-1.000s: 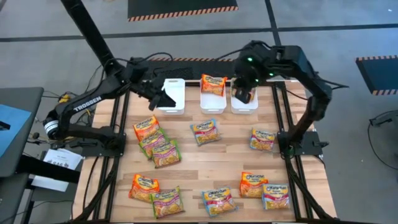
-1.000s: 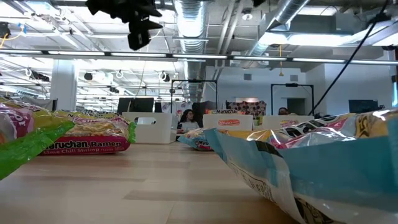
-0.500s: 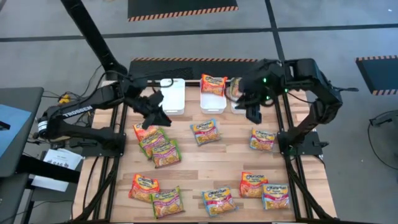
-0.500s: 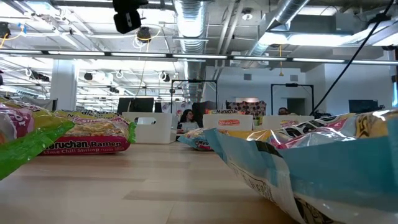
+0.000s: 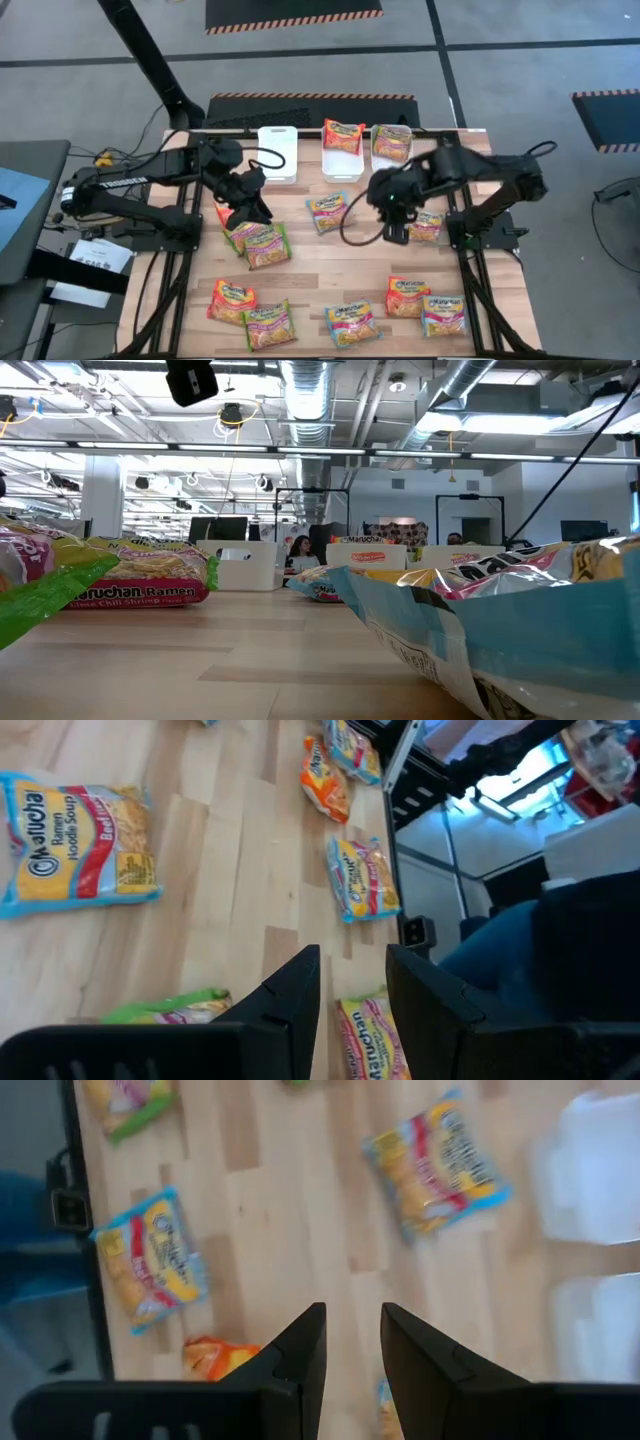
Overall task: Sort Maruchan noodles
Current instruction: Put the blue noodle pack into the left white bin
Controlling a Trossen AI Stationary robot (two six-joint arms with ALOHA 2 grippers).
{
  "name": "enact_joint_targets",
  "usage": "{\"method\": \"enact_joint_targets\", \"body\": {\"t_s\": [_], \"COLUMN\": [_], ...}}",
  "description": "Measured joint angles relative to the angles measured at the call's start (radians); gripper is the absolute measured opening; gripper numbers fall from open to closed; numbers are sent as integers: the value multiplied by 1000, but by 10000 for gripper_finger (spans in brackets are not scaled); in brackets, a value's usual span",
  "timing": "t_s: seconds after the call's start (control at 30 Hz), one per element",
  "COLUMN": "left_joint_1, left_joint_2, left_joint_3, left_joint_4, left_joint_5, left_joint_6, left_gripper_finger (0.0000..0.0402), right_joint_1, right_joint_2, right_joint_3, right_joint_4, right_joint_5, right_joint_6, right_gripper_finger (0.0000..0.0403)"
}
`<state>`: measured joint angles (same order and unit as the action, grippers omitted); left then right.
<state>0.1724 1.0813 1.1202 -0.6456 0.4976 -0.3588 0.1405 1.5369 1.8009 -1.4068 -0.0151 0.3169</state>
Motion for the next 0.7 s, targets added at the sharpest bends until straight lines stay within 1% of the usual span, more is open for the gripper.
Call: {"method": "enact_joint_targets", "body": {"t_s": [0.13,0.23,0.4,0.5,0.63,0.7], "left_joint_1": [-25,-41,-59,-69,-79,-83], "left_joint_2": [0,0,0,0,0,0], "left_joint_3": [0,0,0,0,0,0], "left_joint_4": [0,0,8,8,7,6], "left_joint_5": [-36,-41,-42,-42,-42,-42], "left_joint_6": [-2,-2,-3,-2,9,11], "left_gripper_finger": [103,103,103,103,103,103], "right_joint_1": [23,40,67,89,119,134], "right_joint_2": [-30,-41,-42,-42,-42,-42], "right_joint_3": [-138,-222,-316,-365,-392,-405], "right_joint_4": [107,181,293,373,405,420], "right_joint_5": [-99,-150,-225,-229,-224,-219], "right_joint_6": [8,8,8,26,94,102], "right_gripper_finger": [123,123,123,123,123,123]}}
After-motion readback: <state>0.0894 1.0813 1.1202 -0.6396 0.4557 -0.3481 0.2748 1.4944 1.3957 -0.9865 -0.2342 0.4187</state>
